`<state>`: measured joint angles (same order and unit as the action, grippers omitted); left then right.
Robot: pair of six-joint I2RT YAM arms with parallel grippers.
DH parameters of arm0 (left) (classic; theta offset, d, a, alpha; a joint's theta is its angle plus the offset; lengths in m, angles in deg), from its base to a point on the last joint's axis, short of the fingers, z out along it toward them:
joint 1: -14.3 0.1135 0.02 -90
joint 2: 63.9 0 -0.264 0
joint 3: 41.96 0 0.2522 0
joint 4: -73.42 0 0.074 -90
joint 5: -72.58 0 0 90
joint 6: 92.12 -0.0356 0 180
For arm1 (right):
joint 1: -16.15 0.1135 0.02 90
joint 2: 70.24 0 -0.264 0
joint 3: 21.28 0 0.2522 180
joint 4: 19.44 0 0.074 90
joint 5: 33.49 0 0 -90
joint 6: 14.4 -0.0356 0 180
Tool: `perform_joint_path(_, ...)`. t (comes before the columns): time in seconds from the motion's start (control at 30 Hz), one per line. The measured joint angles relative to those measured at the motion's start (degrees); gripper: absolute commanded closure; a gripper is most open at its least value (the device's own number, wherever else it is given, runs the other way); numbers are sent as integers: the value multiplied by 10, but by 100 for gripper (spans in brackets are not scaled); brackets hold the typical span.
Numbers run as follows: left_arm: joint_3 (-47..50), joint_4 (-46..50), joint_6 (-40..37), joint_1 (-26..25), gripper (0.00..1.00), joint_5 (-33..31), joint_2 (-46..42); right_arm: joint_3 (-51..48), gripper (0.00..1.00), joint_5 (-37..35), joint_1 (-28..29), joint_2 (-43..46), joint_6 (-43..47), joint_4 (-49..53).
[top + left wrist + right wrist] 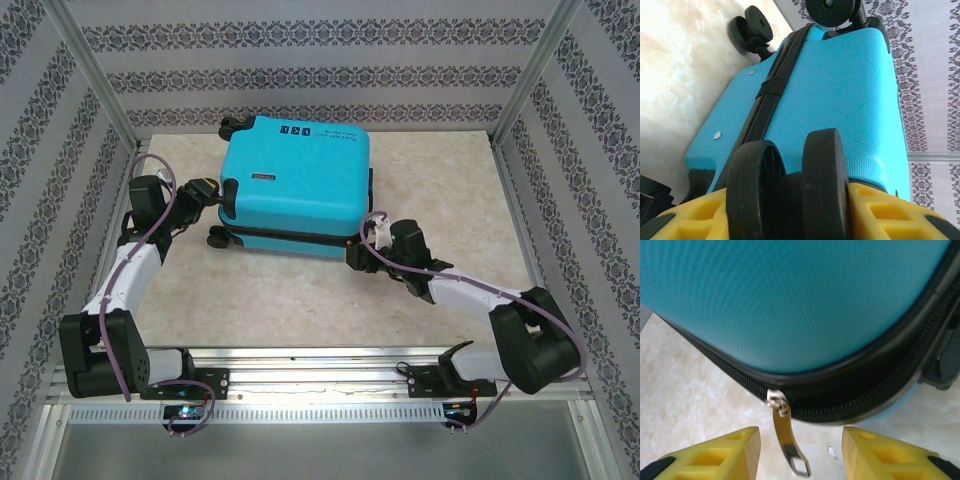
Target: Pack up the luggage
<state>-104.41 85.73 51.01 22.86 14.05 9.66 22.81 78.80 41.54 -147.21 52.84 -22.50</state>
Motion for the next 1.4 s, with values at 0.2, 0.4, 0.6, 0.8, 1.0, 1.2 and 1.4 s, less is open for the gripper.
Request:
perform_joint_path(0.2,2,-6,1,1,100,-8,0,19,61,12,0,-29,-8,-2)
perform_joint_path(0.4,4,-8,8,1,100,-23,-3,28,72,19,-1,-46,-22,-4)
perform_joint_path(0.6,13,-17,12,0,100,-26,-9,34,72,47,2,-59,-32,-7)
perform_joint_path(0.8,16,-20,14,0,100,-28,-11,34,89,53,3,-64,-55,-20)
perform_joint_path(1.0,21,-16,13,0,100,-31,-21,36,100,59,3,-62,-63,-26)
perform_joint_path(1.2,-1,19,-13,2,100,-2,-10,36,100,27,3,-24,-20,33)
perform_joint_path(1.4,-52,36,-47,21,100,81,52,36,100,-42,12,26,30,95)
